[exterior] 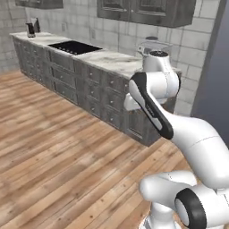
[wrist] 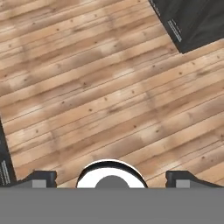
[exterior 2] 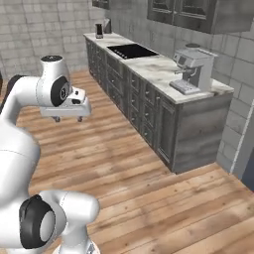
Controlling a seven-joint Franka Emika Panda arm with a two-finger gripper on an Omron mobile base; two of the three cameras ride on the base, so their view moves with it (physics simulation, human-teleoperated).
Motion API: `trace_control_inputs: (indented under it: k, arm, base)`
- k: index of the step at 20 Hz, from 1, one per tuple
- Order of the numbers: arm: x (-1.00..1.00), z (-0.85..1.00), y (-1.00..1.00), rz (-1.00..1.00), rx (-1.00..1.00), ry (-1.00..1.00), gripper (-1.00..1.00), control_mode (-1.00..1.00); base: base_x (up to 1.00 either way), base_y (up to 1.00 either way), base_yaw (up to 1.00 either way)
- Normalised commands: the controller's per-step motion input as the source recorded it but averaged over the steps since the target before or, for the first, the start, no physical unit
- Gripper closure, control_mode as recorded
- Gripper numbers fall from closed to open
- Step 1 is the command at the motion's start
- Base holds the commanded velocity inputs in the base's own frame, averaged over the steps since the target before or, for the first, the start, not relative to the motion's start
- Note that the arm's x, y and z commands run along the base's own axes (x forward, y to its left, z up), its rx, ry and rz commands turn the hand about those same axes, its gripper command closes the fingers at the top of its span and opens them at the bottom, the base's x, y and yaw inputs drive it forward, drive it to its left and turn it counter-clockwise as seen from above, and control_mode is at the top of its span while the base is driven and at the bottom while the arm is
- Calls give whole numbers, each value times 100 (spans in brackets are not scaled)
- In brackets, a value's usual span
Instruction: Navigate to the dishwasher.
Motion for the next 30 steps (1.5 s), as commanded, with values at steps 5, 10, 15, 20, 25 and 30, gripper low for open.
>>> trace_control_inputs:
  k: [5, 10, 15, 20, 25, 30]
  arm:
    - [0, 0, 0, 0, 0, 0, -100, 100]
    - [0, 0, 0, 0, 0, 0, -100, 100]
    - [0, 0, 0, 0, 0, 0, -100, 100]
    - [0, 0, 0, 0, 0, 0, -100, 100]
    - [0, 0, 0, 0, 0, 0, -100, 100]
    - [0, 0, 0, 0, 0, 0, -100, 100]
  base:
    - [40, 0, -72]
    - [81, 2, -25]
    - [57, 0, -44]
    - [40, 0, -71]
    - [21, 8, -89]
    - [19, 9, -89]
